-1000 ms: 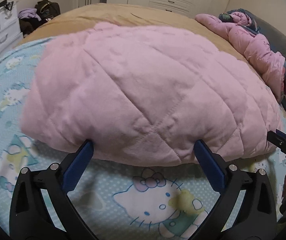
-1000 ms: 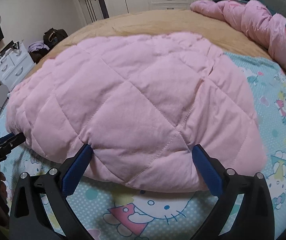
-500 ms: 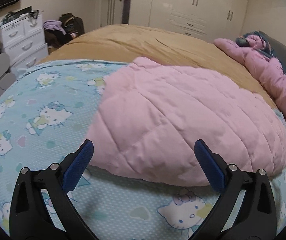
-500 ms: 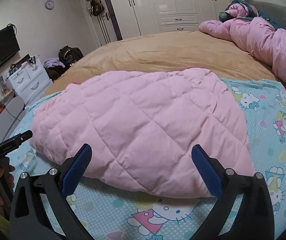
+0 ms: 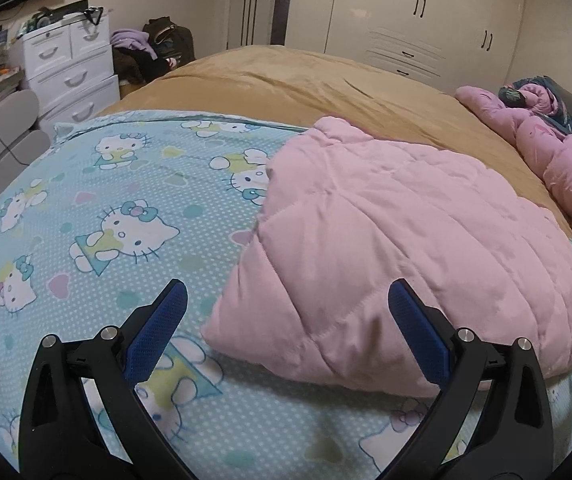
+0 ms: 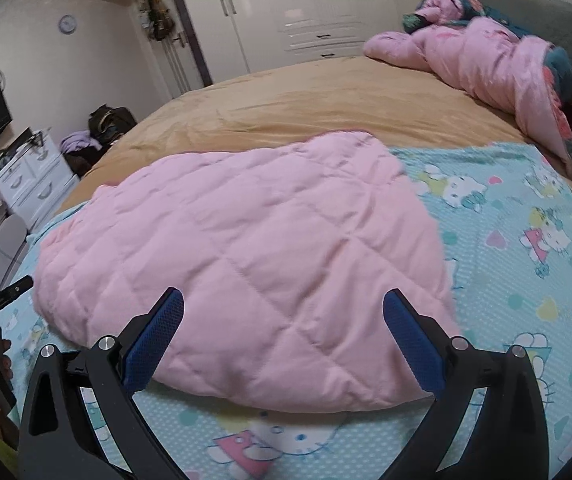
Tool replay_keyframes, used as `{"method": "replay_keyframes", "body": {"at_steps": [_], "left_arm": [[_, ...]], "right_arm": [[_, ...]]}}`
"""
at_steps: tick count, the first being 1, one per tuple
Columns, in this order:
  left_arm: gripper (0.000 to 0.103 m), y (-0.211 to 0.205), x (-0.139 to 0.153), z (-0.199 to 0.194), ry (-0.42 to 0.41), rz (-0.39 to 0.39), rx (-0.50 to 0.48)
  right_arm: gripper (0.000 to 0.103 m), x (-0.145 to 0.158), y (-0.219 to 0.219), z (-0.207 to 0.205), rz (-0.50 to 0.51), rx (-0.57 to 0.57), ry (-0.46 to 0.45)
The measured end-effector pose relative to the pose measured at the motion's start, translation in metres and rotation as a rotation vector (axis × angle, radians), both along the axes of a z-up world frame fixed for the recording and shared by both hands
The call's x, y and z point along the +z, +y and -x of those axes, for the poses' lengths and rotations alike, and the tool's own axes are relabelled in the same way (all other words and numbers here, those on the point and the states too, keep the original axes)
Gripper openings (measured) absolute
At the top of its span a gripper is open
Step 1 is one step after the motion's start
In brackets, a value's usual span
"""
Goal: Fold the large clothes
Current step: 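Grasp the side edge of the pink bundle with both grippers, then hold the bundle edge with both grippers and fold it over onto the bundle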
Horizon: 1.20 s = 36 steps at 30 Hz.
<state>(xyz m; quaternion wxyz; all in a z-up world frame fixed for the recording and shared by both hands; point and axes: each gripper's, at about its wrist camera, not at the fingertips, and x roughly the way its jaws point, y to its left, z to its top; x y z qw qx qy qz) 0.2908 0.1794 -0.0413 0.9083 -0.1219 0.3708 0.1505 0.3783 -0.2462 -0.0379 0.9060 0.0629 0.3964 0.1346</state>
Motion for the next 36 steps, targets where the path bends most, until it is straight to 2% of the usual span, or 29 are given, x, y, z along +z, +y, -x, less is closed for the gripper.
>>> {"method": "replay_keyframes", "body": {"at_steps": [3, 8, 12, 18, 20, 23, 27, 29, 34, 36], "left_arm": [[0.095, 0.007, -0.006, -0.01, 0.014, 0.001, 0.007], [0.095, 0.015, -0.019, -0.024, 0.029, 0.047, -0.002], [0.095, 0.019, -0.033, -0.032, 0.045, 0.085, -0.016], [0.095, 0.029, -0.056, -0.048, 0.077, 0.209, -0.075], [0.095, 0.035, -0.064, -0.052, 0.075, 0.274, -0.095], [0.095, 0.04, -0.075, -0.057, 0.066, 0.352, -0.113], [0.095, 0.032, -0.075, -0.062, 0.051, 0.339, -0.123], [0.093, 0.028, -0.073, -0.062, 0.033, 0.328, -0.121], [0.068, 0.016, -0.058, -0.063, 0.012, 0.268, -0.149], [0.059, 0.013, -0.054, -0.063, -0.003, 0.265, -0.157]], "right_arm": [[0.099, -0.013, -0.021, -0.007, -0.011, -0.053, 0.033], [0.099, -0.043, -0.052, -0.02, -0.017, -0.131, 0.122], [0.099, -0.067, -0.068, -0.031, -0.138, -0.105, 0.21], [0.099, -0.091, -0.075, -0.042, -0.257, -0.061, 0.288], [0.099, -0.096, -0.076, -0.044, -0.287, -0.039, 0.3], [0.099, -0.1, -0.077, -0.047, -0.3, -0.013, 0.306], [0.099, -0.103, -0.07, -0.05, -0.285, 0.01, 0.309], [0.099, -0.103, -0.068, -0.051, -0.279, 0.019, 0.306], [0.099, -0.107, -0.061, -0.052, -0.294, 0.022, 0.277], [0.093, -0.106, -0.059, -0.054, -0.314, 0.027, 0.267]]}}
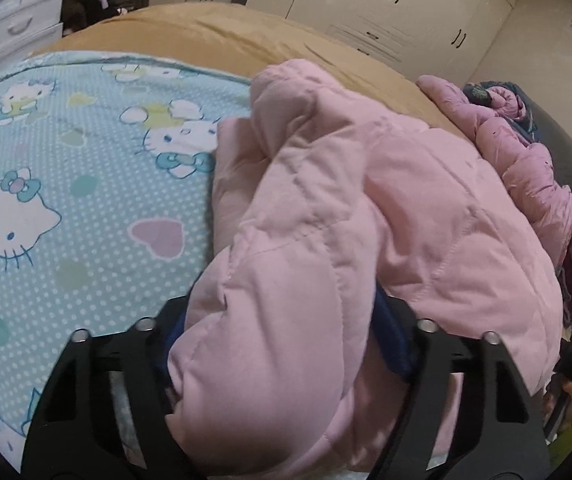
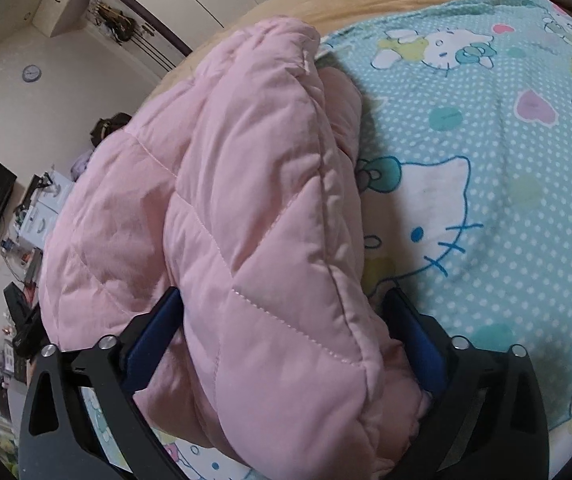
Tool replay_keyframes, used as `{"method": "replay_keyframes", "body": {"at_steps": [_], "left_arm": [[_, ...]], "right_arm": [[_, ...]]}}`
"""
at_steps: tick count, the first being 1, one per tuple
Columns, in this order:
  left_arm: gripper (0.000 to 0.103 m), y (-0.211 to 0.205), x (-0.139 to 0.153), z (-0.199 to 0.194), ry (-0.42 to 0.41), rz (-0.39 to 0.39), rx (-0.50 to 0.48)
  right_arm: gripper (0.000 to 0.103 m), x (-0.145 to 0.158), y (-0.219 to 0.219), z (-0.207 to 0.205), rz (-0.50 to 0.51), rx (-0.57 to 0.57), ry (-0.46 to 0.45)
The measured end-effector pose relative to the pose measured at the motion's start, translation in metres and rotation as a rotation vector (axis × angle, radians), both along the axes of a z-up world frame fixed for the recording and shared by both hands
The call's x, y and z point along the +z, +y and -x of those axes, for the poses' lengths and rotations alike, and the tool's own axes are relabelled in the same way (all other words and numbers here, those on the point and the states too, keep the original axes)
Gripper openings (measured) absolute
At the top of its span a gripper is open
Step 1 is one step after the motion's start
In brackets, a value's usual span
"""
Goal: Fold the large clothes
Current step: 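Hold the bundle edge with both grippers and fold it over onto the bundle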
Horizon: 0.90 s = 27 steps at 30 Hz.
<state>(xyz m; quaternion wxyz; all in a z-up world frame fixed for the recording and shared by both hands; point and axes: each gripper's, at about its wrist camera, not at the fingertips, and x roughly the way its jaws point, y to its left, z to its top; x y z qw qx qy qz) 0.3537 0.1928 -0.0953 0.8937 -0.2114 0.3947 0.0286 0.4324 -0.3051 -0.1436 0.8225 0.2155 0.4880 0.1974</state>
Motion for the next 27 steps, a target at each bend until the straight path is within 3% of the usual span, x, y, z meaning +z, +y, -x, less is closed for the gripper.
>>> {"method": "replay_keyframes", "body": {"at_steps": [5, 9, 11, 19, 27], "left_arm": [[0.04, -0.001, 0.013, 0.003, -0.038, 0.003, -0.004], [0.035, -0.01, 0.029, 0.006, -0.064, -0.016, -0.016], [0.033, -0.012, 0.034, 0.009, -0.077, -0.01, -0.022], [0.03, -0.023, 0.057, 0.035, -0.118, -0.009, -0.045], [0.03, -0.032, 0.069, 0.079, -0.103, -0.019, -0.058]], "right_arm": [[0.07, 0.011, 0.002, 0.009, -0.02, 0.01, -0.042], [0.054, 0.029, 0.002, 0.02, -0.047, 0.007, -0.091], [0.05, 0.039, 0.002, 0.023, -0.056, 0.013, -0.116], [0.048, 0.077, 0.002, 0.041, -0.041, 0.065, -0.175], [0.048, 0.094, -0.004, 0.084, -0.032, 0.1, -0.168]]}}
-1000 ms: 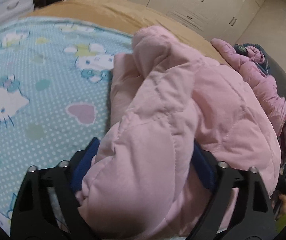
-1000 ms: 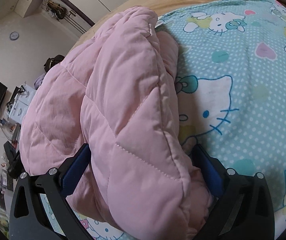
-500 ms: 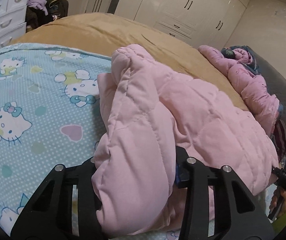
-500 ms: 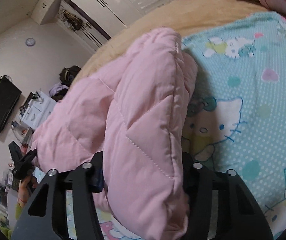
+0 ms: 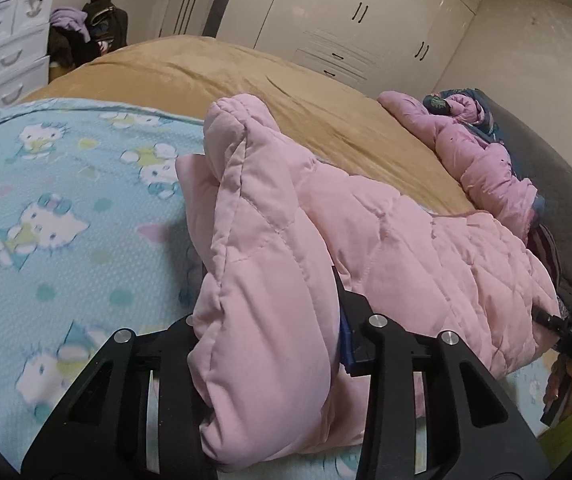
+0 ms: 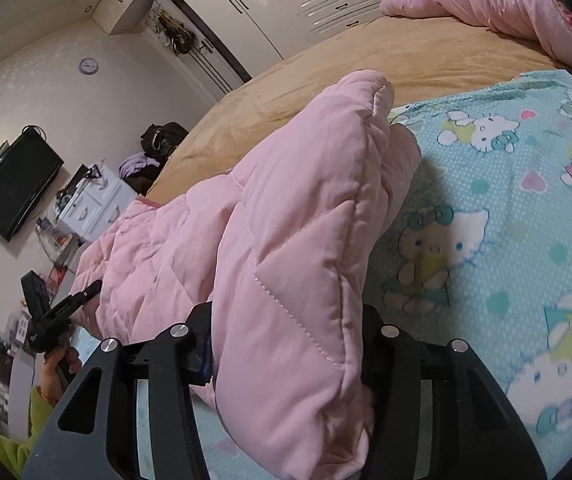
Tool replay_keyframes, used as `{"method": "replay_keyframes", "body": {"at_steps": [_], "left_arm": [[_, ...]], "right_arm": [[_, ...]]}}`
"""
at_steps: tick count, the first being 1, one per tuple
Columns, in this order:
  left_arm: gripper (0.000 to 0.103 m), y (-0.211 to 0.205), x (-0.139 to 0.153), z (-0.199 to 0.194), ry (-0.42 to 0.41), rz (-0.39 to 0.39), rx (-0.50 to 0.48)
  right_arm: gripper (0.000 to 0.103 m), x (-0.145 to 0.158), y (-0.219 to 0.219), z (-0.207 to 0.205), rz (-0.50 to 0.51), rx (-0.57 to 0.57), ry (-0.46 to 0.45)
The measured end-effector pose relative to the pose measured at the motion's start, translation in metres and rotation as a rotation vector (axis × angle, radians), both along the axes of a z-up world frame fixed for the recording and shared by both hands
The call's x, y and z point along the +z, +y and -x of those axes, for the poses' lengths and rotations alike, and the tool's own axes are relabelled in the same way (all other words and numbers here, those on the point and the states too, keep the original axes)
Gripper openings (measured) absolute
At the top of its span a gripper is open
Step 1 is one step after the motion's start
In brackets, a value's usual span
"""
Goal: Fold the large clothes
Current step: 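Hold the bundle edge with both grippers and fold it over onto the bundle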
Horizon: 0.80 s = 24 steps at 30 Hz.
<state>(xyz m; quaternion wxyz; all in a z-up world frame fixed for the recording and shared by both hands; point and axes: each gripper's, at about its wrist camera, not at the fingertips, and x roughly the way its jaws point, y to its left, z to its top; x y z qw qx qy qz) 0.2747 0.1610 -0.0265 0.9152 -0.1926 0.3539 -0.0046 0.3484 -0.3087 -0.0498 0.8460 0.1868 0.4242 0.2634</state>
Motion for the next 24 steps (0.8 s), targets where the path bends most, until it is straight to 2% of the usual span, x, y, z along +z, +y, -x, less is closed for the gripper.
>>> {"method": "replay_keyframes", "body": {"at_steps": [13, 24], "left_arm": [[0.03, -0.003, -0.002, 0.062, 0.027, -0.008, -0.003], [0.03, -0.003, -0.005, 0.096, 0.047, -0.028, -0.009]], "right_arm": [[0.048, 0.016, 0.0, 0.063, 0.005, 0.03, -0.004], [0.048, 0.008, -0.007, 0.096, -0.023, 0.026, 0.0]]}}
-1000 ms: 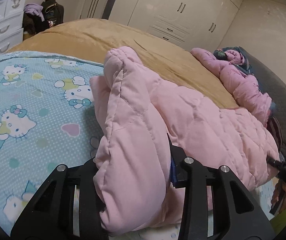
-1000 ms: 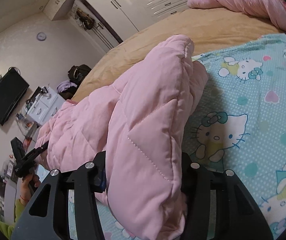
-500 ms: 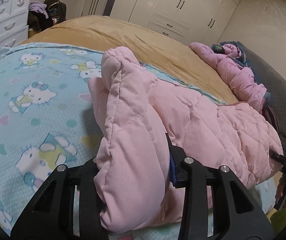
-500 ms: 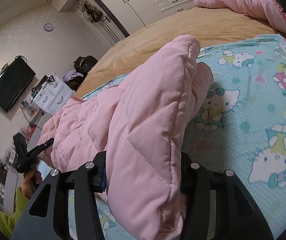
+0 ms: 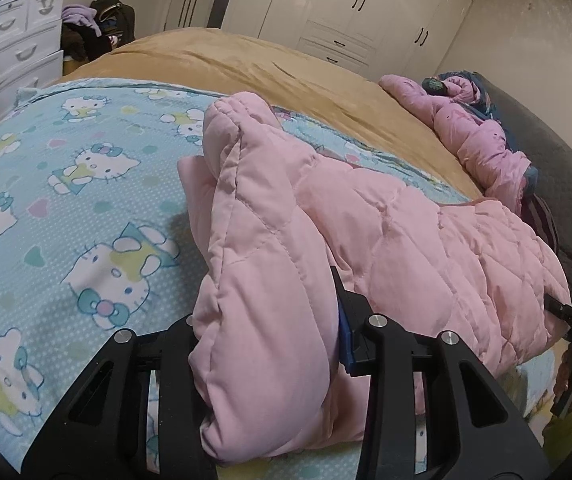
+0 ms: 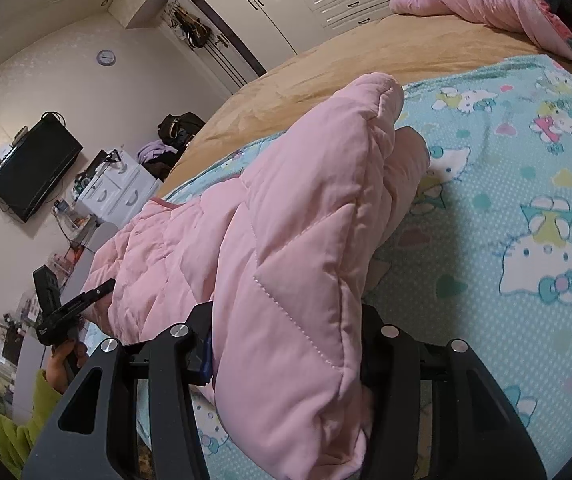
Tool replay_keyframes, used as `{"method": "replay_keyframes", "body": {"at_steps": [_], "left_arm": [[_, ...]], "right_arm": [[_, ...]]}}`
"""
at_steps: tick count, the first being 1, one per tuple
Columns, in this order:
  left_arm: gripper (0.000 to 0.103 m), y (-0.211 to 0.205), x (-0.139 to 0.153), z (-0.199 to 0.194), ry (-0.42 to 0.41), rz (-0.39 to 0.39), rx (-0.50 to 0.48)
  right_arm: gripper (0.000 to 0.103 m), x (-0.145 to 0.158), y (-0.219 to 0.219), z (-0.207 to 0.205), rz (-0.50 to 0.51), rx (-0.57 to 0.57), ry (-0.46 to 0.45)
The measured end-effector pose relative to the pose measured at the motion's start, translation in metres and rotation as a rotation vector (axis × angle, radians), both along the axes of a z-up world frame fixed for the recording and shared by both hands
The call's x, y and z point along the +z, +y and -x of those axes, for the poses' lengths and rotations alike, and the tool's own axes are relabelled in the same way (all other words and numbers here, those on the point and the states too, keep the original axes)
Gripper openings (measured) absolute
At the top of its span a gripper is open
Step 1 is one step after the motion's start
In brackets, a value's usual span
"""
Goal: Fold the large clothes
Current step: 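Hold the bundle edge with both grippers and fold it over onto the bundle, then open both grippers and release the folded edge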
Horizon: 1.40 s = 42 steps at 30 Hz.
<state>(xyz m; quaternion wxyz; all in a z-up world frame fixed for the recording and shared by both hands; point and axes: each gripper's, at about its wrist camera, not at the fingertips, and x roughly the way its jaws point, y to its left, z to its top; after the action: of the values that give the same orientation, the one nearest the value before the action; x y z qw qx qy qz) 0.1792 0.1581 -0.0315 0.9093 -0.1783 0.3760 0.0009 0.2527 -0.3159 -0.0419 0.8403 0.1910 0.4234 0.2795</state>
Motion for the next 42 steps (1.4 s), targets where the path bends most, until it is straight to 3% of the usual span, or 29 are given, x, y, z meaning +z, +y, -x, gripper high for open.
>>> {"method": "replay_keyframes", "body": {"at_steps": [13, 24, 37, 42], "left_arm": [[0.03, -0.001, -0.012, -0.007, 0.04, -0.043, 0.033], [0.034, -0.005, -0.024, -0.02, 0.09, -0.097, 0.047], [0.035, -0.007, -0.027, -0.014, 0.103, -0.115, 0.032], [0.035, -0.008, -0.027, -0.011, 0.115, -0.113, 0.035]], "right_arm": [[0.048, -0.016, -0.006, -0.004, 0.004, -0.05, 0.057], [0.063, -0.051, -0.005, -0.014, 0.117, -0.129, 0.186], [0.067, -0.054, -0.004, 0.005, 0.156, -0.157, 0.177], [0.077, -0.05, 0.001, 0.008, 0.181, -0.197, 0.194]]}}
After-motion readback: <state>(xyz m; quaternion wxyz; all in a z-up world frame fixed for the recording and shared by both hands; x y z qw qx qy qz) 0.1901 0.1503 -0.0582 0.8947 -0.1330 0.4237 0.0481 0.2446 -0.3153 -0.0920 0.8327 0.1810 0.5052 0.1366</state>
